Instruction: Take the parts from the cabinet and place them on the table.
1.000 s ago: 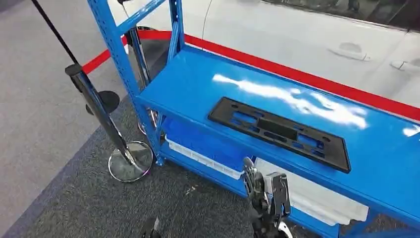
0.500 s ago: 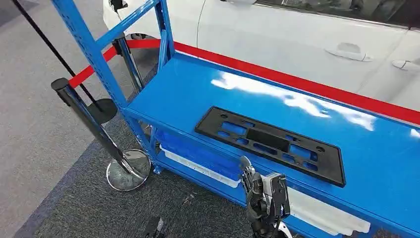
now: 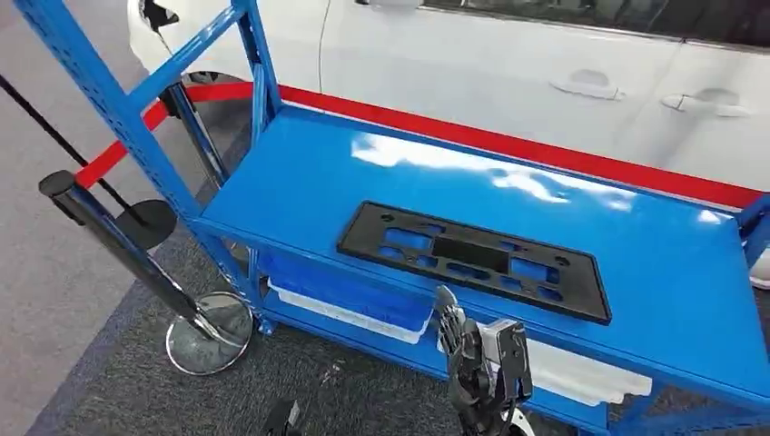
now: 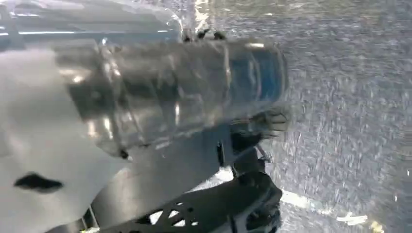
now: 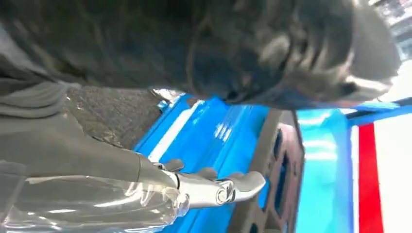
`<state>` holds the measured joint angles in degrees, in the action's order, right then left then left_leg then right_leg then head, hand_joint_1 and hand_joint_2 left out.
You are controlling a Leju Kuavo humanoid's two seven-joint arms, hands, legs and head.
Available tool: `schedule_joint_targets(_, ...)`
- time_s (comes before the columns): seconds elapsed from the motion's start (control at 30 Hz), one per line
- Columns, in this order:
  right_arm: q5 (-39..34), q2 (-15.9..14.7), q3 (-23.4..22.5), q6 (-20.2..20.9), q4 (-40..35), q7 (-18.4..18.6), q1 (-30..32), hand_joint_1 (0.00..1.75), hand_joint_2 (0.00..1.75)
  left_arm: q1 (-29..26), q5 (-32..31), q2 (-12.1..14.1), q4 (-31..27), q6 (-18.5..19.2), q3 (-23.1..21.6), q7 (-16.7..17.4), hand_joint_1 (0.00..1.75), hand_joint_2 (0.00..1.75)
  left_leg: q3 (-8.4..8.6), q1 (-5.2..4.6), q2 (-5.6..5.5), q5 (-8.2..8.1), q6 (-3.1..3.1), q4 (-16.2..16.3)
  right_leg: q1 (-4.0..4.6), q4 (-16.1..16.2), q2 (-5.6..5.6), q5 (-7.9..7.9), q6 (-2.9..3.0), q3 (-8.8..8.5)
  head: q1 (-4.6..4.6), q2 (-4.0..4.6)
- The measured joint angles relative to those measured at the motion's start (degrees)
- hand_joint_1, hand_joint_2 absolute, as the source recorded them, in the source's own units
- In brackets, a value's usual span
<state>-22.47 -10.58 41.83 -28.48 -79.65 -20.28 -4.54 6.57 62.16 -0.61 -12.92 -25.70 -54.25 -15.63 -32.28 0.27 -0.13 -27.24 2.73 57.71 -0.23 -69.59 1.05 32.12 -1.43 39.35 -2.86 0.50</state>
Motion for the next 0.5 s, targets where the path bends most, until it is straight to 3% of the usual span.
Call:
schedule_joint_targets(0.03, 0.0, 0.0, 0.0, 0.1, 0.0, 0.0, 0.1, 0.00, 0.00, 0.0, 0.0, 0.0, 0.0, 0.0, -0.1, 0.1, 0.00, 0.00, 0.08, 0.00, 0.77, -0.16, 0.02, 0.0, -0.19, -4.0, -0.29, 1.24, -0.24, 2.13, 0.09, 0.00)
schedule_joint_targets(0.07, 0.0, 0.0, 0.0, 0.3, 0.0, 0.0, 0.2, 0.00, 0.00, 0.0, 0.0, 0.0, 0.0, 0.0, -0.2, 0.2, 0.00, 0.00, 0.10, 0.02, 1.49, -0.27, 0.03, 0.0, -0.42, -6.0, -0.42, 1.35, -0.42, 3.39, 0.04, 0.00)
schedule_joint_targets(0.1, 0.0, 0.0, 0.0, 0.3, 0.0, 0.0, 0.2, 0.00, 0.00, -0.1, 0.0, 0.0, 0.0, 0.0, -0.2, 0.3, 0.00, 0.00, 0.19, 0.05, 2.20, -0.39, -0.03, 0.0, -0.68, -5.3, -0.59, 0.16, -0.63, 3.30, 0.04, 0.00)
schedule_joint_targets(0.17, 0.0, 0.0, 0.0, 0.3, 0.0, 0.0, 0.2, 0.00, 0.00, -0.1, 0.0, -0.1, 0.0, 0.0, -0.3, 0.4, 0.00, 0.00, 0.64, 0.12, 3.43, -0.79, -0.26, 0.1, -0.97, 2.9, -1.68, -4.67, -0.90, -0.68, 0.04, 0.00)
schedule_joint_targets(0.2, 0.0, 0.0, 0.0, 0.3, -0.1, 0.0, 0.2, 0.00, 0.00, 0.0, -0.1, -0.1, 0.0, 0.0, -0.3, 0.4, 0.00, 0.00, 0.95, 0.18, 3.93, -1.08, -0.57, 0.2, -0.94, 8.0, -3.37, -6.88, -0.88, -3.41, 0.09, 0.00)
schedule_joint_targets(0.23, 0.0, 0.0, 0.0, 0.3, -0.2, 0.0, 0.0, 0.00, 0.00, -0.2, -0.1, -0.1, 0.0, 0.0, -0.4, 0.4, 0.00, 0.00, 1.01, 0.11, 3.90, -1.29, -0.93, 0.2, -0.60, 10.2, -4.76, -6.09, -0.88, -4.38, 0.09, 0.00)
schedule_joint_targets(0.27, 0.1, 0.0, 0.0, 0.3, -0.3, 0.0, 0.0, 0.00, 0.00, 0.0, -0.2, 0.0, 0.0, 0.0, -0.4, 0.4, 0.00, 0.00, 0.78, -0.27, 4.20, -1.57, -1.43, 0.5, -0.16, 10.7, -4.24, -6.35, -0.27, -4.84, -0.04, -0.02)
schedule_joint_targets(0.37, 0.3, 0.0, 0.0, 0.4, -0.4, 0.0, 0.3, 0.00, 0.00, 0.2, -0.4, -0.1, 0.0, 0.0, -0.5, 0.5, 0.00, 0.00, 1.54, -0.22, 5.48, -1.54, -2.31, 0.1, 0.04, 10.9, -3.38, -6.38, 0.75, -4.72, -0.02, 0.00)
schedule_joint_targets(0.4, 0.3, 0.1, 0.0, 0.4, -0.5, 0.0, 0.3, 0.00, 0.00, 0.3, -0.4, 0.0, 0.0, 0.0, -0.6, 0.5, 0.00, 0.00, 1.22, 0.08, 4.81, -2.21, -2.69, 0.4, -0.34, 11.4, -3.13, -6.63, 1.25, -5.09, 0.02, 0.00)
schedule_joint_targets(0.43, 0.3, 0.0, 0.0, 0.6, -0.7, 0.0, 0.2, 0.00, 0.00, 0.3, -0.4, 0.0, 0.0, 0.0, -0.7, 0.5, 0.00, 0.00, 0.81, 0.23, 2.88, -3.42, -2.84, 2.0, -0.31, 11.5, -2.94, -6.66, 1.47, -5.20, -0.18, 0.00)
schedule_joint_targets(0.5, 0.3, 0.1, 0.0, 1.4, -0.8, -0.2, 0.1, 0.00, 0.00, 0.2, -0.5, 0.0, 0.0, 0.0, -0.8, 0.5, 0.00, 0.00, -2.82, 0.24, 1.13, -7.58, -2.97, 9.9, -0.23, 11.5, -2.51, -6.59, 2.09, -5.21, -0.31, 0.00)
